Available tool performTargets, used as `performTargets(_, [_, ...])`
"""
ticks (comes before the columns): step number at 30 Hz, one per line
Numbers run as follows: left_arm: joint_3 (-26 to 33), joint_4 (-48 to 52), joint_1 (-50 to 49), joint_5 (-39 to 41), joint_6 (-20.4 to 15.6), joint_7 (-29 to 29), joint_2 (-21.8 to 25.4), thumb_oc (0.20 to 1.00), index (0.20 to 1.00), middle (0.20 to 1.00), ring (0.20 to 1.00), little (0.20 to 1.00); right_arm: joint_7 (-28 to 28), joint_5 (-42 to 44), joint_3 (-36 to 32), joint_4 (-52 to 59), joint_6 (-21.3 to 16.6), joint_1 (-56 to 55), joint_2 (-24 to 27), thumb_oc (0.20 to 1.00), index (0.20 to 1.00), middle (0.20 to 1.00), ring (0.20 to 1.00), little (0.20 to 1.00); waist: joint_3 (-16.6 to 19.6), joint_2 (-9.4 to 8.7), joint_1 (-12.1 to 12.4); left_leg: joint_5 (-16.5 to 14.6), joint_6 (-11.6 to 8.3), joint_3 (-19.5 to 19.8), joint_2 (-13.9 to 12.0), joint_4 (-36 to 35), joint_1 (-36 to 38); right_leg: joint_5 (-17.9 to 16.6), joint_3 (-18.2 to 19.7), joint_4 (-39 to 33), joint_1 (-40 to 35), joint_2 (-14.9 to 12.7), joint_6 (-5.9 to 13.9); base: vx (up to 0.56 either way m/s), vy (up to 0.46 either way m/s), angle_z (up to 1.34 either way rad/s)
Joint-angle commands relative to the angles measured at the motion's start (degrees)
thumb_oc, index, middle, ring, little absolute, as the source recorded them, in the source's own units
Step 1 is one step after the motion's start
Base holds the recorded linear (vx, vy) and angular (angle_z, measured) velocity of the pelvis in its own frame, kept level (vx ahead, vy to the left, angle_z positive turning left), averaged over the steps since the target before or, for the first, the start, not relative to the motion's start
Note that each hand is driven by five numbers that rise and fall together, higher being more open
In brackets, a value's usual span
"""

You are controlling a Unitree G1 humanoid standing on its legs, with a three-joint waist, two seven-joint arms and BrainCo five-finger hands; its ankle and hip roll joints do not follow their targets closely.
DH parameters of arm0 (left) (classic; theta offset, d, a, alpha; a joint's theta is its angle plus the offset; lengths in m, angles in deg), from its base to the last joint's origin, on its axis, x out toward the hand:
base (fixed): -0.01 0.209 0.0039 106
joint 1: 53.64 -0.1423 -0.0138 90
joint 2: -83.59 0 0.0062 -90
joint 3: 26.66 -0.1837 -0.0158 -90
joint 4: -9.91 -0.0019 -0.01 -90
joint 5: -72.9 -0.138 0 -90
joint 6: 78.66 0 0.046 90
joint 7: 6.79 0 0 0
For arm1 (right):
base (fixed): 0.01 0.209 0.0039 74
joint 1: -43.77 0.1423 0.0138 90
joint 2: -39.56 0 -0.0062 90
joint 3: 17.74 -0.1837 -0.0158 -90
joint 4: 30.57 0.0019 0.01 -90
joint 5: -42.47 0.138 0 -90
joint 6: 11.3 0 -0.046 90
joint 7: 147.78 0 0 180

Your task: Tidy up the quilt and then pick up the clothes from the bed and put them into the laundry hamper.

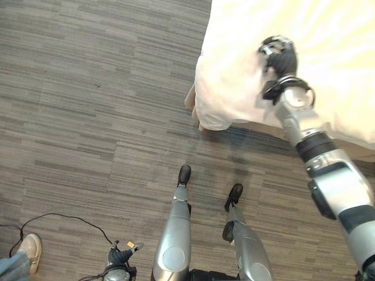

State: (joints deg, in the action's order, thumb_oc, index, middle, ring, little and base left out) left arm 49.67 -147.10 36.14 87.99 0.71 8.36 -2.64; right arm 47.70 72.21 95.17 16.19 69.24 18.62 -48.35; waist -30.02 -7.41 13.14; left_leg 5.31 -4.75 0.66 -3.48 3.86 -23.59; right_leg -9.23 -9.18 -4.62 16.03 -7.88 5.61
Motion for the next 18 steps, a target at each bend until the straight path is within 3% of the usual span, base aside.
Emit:
performTargets(1, [-2.5, -3.0, -2.5, 0.6, -1.7, 3.3, -2.0, 1.0, 1.0, 1.0, 1.0, 1.0, 2.1, -9.4, 7.4, -0.3, 2.2, -3.1, -7.4, 0.2, 0.2, 0.2, 0.2, 0.2, 0.2, 4.15, 1.9, -4.5, 2.66, -0.7, 2.3, 3.5, -1.0, 7.4, 0.5, 5.4, -3.7, -3.5, 3.24, -0.03, 0.074, -0.07])
performTargets(4, [-3.3, -3.0, -2.5, 0.4, -1.9, 3.8, -3.0, 1.0, 1.0, 1.0, 1.0, 1.0, 7.4, -13.6, 10.6, -0.2, 1.0, -4.6, -12.0, 0.2, 0.2, 0.2, 0.2, 0.2, 0.2, 5.35, 2.4, -4.6, 2.83, -0.4, 2.7, 3.4, 0.4, 7.8, 0.6, 5.5, -4.8, -3.8, 3.16, -0.01, 0.039, 0.04])
performTargets(7, [-2.7, -3.8, -2.8, -1.4, -1.4, 4.8, -2.9, 1.0, 1.0, 1.0, 1.0, 1.0, 8.8, -15.1, 9.7, 1.5, -2.2, -4.8, -11.4, 0.2, 0.2, 0.2, 0.2, 0.2, 0.2, 4.57, 2.6, -4.7, 2.82, -0.1, 2.5, 2.9, 2.5, 7.3, 0.8, 4.9, -6.9, -3.7, 3.63, 0.01, -0.032, 0.1])
performTargets(10, [-2.7, -3.8, -2.8, -1.4, -1.4, 4.8, -2.9, 1.0, 1.0, 1.0, 1.0, 1.0, 8.8, -15.1, 9.6, 1.5, -2.2, -4.8, -11.4, 0.2, 0.2, 0.2, 0.2, 0.2, 0.2, 4.56, 2.6, -4.6, 2.82, -0.1, 2.5, 2.8, 2.4, 7.3, 0.7, 4.9, -6.8, -3.7, 3.63, 0.0, -0.027, 0.04])
performTargets(11, [-2.0, -4.2, -3.2, -1.8, -1.1, 5.5, -2.4, 1.0, 1.0, 1.0, 1.0, 1.0, 9.4, -16.0, 8.8, 3.6, -3.8, -5.0, -10.2, 0.2, 0.2, 0.2, 0.2, 0.2, 0.5, 3.43, 2.7, -4.8, 2.8, 0.1, 2.3, 2.6, 3.3, 6.9, 1.0, 4.4, -7.8, -3.4, 3.95, 0.14, -0.308, -0.04])
performTargets(12, [0.9, -5.5, -3.9, -4.3, 1.0, 7.5, -0.3, 1.0, 1.0, 1.0, 1.0, 1.0, 11.0, -16.0, 5.7, 12.5, -2.8, -4.7, -4.7, 0.2, 0.2, 0.2, 0.2, 0.2, 2.7, -0.51, 1.7, -5.9, 2.71, -1.1, 0.5, 1.9, 6.0, 6.0, 2.0, 3.5, -9.8, -2.3, 4.5, 0.14, -0.316, -0.11])
performTargets(15, [1.8, -5.7, -4.3, -6.3, 1.8, 8.5, 0.7, 1.0, 1.0, 1.0, 1.0, 1.0, 11.5, -15.9, 4.3, 15.6, -0.8, -4.5, -2.1, 0.2, 0.2, 0.2, 0.2, 0.2, 3.9, -1.58, 1.2, -6.2, 2.68, -1.4, -0.1, 1.9, 6.7, 5.9, 2.3, 3.5, -10.2, -1.9, 4.54, 0.11, -0.173, -0.33])
performTargets(18, [2.8, -5.3, -4.1, -8.5, 3.9, 9.2, 2.4, 1.0, 1.0, 1.0, 1.0, 1.0, 11.9, -12.7, 2.4, 18.1, 4.3, -3.8, 2.0, 0.2, 0.2, 0.2, 0.2, 0.2, 5.1, -2.58, 0.5, -6.8, 2.65, -1.5, -0.8, 2.3, 7.6, 5.9, 3.1, 4.0, -10.5, -1.4, 4.49, 0.13, -0.135, -0.33])
